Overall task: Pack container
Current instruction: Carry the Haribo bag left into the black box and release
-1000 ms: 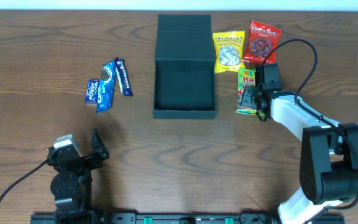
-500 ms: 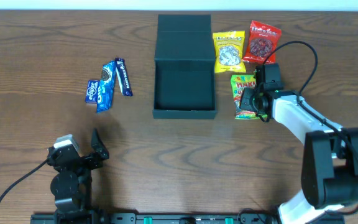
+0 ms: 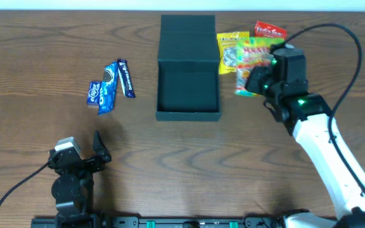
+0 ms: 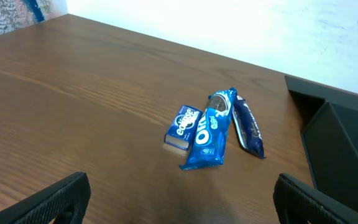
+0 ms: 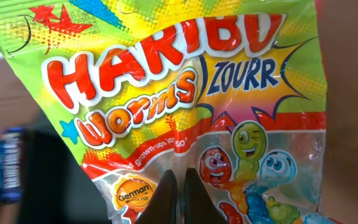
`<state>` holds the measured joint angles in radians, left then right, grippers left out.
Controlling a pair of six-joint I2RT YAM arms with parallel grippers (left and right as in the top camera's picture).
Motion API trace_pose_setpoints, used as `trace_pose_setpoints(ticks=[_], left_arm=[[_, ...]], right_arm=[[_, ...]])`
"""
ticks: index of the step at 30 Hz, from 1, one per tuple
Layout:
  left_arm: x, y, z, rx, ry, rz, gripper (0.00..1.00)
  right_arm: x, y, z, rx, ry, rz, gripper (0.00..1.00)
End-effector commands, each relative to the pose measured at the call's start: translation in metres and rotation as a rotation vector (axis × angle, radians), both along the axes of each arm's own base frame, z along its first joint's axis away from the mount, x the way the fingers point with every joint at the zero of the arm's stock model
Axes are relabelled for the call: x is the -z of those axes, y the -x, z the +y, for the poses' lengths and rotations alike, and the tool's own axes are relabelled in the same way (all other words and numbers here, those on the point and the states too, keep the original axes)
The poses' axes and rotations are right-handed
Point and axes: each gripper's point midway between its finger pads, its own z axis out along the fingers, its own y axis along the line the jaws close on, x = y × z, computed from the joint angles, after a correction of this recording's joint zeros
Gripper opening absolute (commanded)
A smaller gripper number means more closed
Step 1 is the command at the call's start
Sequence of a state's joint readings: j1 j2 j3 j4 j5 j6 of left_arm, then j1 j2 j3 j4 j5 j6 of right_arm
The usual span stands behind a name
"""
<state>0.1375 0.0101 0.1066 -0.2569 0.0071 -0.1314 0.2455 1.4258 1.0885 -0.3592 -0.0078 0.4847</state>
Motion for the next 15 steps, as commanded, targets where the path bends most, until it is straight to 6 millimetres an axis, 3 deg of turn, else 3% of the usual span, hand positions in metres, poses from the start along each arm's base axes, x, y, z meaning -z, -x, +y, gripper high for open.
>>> trace_pose_setpoints(ticks=[1,7,10,15], left_arm=[[0.013,0.001,0.004,-0.02,0.004,0.028,0.95],[0.013,0.001,0.004,-0.02,0.004,0.028,0.95],[0.013,0.001,0.004,-0.021,0.004,0.028,0.95],[0.013,0.001,0.004,-0.02,0.004,0.028,0.95]], right_arm=[[-0.022,0.0,0.041,-0.049,-0.082,-0.051,0.02],[-0.014,-0.002,0.101,-0.083,-0.209,-0.049,0.01],[0.019,-0.002,0.132,-0.069,-0.265,0.028,0.02],[0.061,-0.003,0.142,-0.009,-0.291,0.128,0.02]])
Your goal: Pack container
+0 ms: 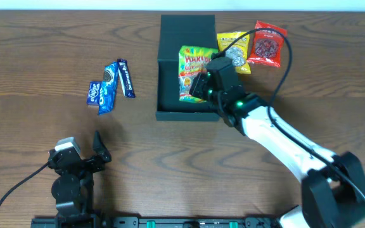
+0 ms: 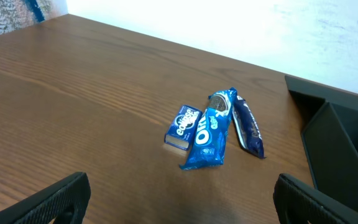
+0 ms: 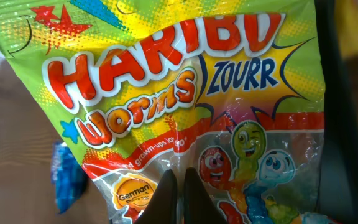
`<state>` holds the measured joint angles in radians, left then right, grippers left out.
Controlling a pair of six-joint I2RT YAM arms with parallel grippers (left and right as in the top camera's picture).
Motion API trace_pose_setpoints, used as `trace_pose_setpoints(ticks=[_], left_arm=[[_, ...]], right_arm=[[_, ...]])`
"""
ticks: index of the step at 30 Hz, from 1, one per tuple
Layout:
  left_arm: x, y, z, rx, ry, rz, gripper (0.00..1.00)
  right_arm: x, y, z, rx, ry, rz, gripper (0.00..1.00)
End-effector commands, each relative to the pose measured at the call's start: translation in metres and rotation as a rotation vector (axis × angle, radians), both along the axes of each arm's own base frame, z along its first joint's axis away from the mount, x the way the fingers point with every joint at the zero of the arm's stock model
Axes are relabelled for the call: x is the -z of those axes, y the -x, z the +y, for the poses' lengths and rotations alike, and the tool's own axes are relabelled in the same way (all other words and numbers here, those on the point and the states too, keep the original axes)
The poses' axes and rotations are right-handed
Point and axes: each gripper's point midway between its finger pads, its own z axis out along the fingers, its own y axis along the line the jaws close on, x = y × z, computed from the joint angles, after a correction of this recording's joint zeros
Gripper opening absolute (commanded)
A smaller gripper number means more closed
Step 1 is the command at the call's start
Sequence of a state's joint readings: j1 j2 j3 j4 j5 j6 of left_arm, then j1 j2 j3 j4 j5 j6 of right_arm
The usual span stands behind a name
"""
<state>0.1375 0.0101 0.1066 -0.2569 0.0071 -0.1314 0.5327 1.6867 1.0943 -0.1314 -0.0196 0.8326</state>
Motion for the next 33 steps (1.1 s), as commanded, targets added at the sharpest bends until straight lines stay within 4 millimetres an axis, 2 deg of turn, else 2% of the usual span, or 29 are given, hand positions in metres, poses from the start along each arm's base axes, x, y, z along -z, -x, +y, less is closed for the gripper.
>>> trace_pose_setpoints(ticks=[1,6,9,10,14,16,19,21,25,27,33], left_arm=[[0.013,0.001,0.004,-0.02,0.004,0.027,0.95],[0.013,0.001,0.004,-0.02,0.004,0.028,0.95],[0.013,0.001,0.004,-0.02,0.004,0.028,0.95],[0.013,0.001,0.004,-0.021,0.004,0.027,0.95],[0.013,0.001,0.004,-0.02,0.004,0.028,0.95],[0.013,0.001,0.004,-0.021,0.004,0.027,0.95],[0.013,0.001,0.004,-0.021,0.004,0.028,0.95],[0.013,0.001,0.004,-0.021,0.004,0.028,0.95],[0.013,0.001,0.004,-0.02,0.004,0.028,0.95],[0.013,0.001,0.004,-0.021,0.004,0.027,0.95],[0.013,0.001,0.004,-0.021,0.004,0.028,0.95]], right_arm=[[-0.003,-0.008,0.002,0.067,-0.041,0.006,0.02],[-0.001,-0.012,-0.004,0.097,-0.017,-0.003,0.03],[-0.004,-0.011,0.004,0.062,-0.05,-0.002,0.61],[-0.007,-0.01,0.009,0.033,-0.067,-0.01,0.69],[-0.028,-0.015,0.019,-0.02,-0.087,-0.056,0.8],[-0.04,-0.019,0.022,-0.048,-0.064,-0.092,0.85],[-0.065,-0.028,0.02,-0.103,0.037,-0.165,0.98],[-0.083,-0.035,0.012,-0.137,0.164,-0.227,0.99],[-0.095,-0.044,-0.006,-0.163,0.34,-0.288,0.99],[-0.093,-0.046,-0.016,-0.15,0.358,-0.275,0.99],[-0.079,-0.055,-0.063,-0.08,0.393,-0.187,0.99]])
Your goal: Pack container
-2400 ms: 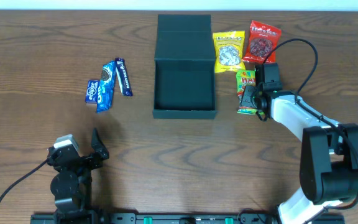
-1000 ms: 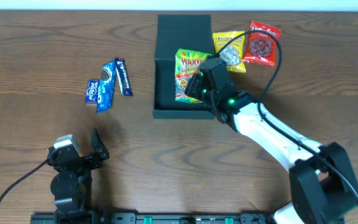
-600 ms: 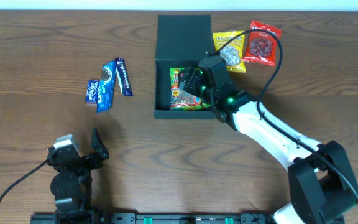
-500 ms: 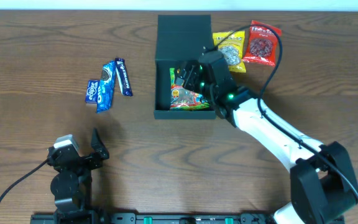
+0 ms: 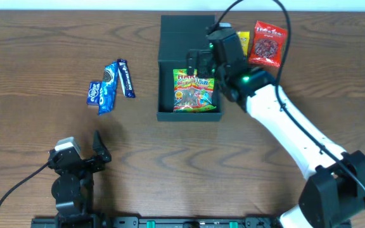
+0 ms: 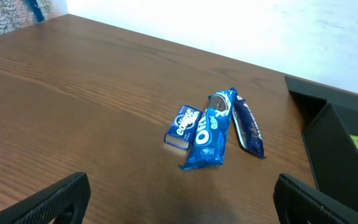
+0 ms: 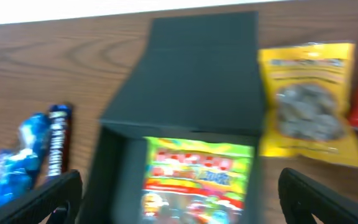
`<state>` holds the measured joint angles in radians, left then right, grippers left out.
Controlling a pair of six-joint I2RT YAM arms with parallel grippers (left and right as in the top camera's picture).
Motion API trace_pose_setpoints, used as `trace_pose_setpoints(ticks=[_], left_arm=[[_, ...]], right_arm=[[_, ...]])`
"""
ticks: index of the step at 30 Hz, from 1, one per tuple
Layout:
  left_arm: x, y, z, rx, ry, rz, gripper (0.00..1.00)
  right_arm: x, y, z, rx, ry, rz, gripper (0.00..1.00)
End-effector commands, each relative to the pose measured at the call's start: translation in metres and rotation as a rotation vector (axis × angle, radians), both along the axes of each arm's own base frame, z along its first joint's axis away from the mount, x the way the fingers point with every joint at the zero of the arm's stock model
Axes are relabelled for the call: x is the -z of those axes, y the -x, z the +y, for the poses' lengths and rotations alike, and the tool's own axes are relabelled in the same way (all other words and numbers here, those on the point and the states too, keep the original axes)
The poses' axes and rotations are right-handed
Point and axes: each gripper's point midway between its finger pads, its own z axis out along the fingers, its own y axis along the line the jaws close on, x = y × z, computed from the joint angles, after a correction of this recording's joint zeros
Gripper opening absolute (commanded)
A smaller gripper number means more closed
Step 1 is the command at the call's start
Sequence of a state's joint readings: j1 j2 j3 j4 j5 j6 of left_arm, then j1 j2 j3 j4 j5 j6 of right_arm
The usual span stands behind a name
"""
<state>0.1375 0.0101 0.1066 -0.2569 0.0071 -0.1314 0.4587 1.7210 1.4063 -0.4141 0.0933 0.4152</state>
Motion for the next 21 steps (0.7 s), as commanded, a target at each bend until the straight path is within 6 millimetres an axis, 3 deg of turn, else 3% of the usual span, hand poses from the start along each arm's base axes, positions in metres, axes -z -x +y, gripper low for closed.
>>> trace_pose_setpoints(ticks=[1,8,11,15,21], left_arm=[[0.013,0.001,0.004,-0.02,0.004,0.028,0.95],[0.013,0.001,0.004,-0.02,0.004,0.028,0.95],[0.013,0.001,0.004,-0.021,0.003,0.027,0.95],[0.013,0.001,0.004,-0.021,0.004,0.027,0.95],[0.008,-0.001,-0.001,0.004,0.013,0.006,0.95]], right_arm=[[-0.01,-0.011,-0.035,0.056,0.049,-0.021,0.99],[-0.007,-0.028,-0.1,0.083,0.149,-0.026,0.99],[-0.016,-0.041,-0.128,0.111,0.181,-0.078,0.99],[-0.035,-0.058,-0.145,0.139,0.184,-0.171,0.99],[-0.055,-0.07,-0.15,0.162,0.164,-0.264,0.99]])
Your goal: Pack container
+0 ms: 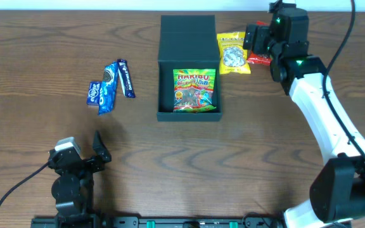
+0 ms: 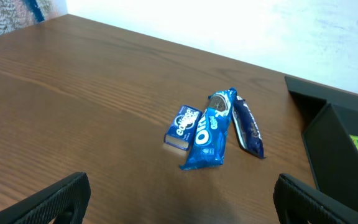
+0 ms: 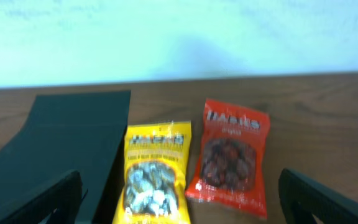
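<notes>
The dark green box [image 1: 189,116] stands open at the table's centre, its lid [image 1: 187,38] folded back. A Haribo worms bag [image 1: 194,90] lies flat inside it. My right gripper [image 1: 259,43] hovers open and empty over the snacks to the right of the box. There a yellow bag [image 3: 154,168] and a red bag [image 3: 232,155] lie side by side between and ahead of the fingers; from overhead the red bag is mostly hidden. Blue Oreo packs [image 1: 109,85] lie left of the box. My left gripper [image 2: 179,208] rests open near the front edge.
The Oreo group is a small blue box [image 2: 183,127], a long Oreo pack [image 2: 207,134] and a dark blue bar [image 2: 248,127]. The table's far edge meets a white wall just behind the lid and the snack bags.
My right gripper has moved from over the box's back right corner to the right, above the yellow and red bags. The Haribo bag stays in the box. The left arm has not moved.
My right gripper was shut on the Haribo bag over the snack pile right of the box. Then it held the bag over the box. Then the bag lay in the box and the gripper was open above it. Now the gripper is back over the remaining bags.
</notes>
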`<state>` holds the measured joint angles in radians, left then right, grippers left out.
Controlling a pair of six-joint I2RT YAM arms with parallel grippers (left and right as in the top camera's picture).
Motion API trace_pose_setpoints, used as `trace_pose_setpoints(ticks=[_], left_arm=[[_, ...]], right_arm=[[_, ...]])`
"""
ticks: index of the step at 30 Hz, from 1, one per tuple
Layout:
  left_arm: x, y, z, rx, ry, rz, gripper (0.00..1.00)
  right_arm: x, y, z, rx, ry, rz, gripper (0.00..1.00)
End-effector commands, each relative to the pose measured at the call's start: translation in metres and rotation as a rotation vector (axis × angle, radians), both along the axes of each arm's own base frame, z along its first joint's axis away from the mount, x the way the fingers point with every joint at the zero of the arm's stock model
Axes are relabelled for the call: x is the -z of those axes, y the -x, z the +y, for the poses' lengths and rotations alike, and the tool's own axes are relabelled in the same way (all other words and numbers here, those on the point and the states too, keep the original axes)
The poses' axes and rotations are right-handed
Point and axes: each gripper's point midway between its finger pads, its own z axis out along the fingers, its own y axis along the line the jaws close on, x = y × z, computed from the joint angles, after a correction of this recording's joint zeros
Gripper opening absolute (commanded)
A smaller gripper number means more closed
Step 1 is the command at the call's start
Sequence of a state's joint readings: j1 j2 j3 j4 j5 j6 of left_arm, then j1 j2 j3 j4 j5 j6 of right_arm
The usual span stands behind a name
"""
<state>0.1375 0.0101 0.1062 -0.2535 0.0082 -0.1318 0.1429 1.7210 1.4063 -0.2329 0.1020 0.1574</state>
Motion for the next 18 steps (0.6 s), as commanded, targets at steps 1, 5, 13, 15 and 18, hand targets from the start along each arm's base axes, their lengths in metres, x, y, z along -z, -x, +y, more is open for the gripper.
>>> trace_pose_setpoints(ticks=[1,5,13,15,18], left_arm=[[0.005,-0.003,-0.004,0.021,0.024,-0.008,0.95],[-0.025,-0.01,-0.018,0.089,0.119,-0.148,0.95],[-0.049,-0.019,-0.02,0.116,0.119,-0.195,0.95],[-0.053,-0.025,-0.02,0.117,0.104,-0.153,0.95],[-0.067,-0.036,-0.018,0.129,0.037,-0.096,0.95]], right_arm=[[-0.022,-0.004,-0.002,-0.009,0.012,-0.061,0.99],[-0.022,-0.005,-0.001,-0.01,0.011,-0.066,0.99],[-0.02,-0.004,0.004,-0.039,-0.005,-0.057,0.99],[-0.018,-0.002,0.01,-0.067,-0.02,-0.045,0.99],[-0.016,0.0,0.018,-0.107,-0.041,-0.032,0.99]])
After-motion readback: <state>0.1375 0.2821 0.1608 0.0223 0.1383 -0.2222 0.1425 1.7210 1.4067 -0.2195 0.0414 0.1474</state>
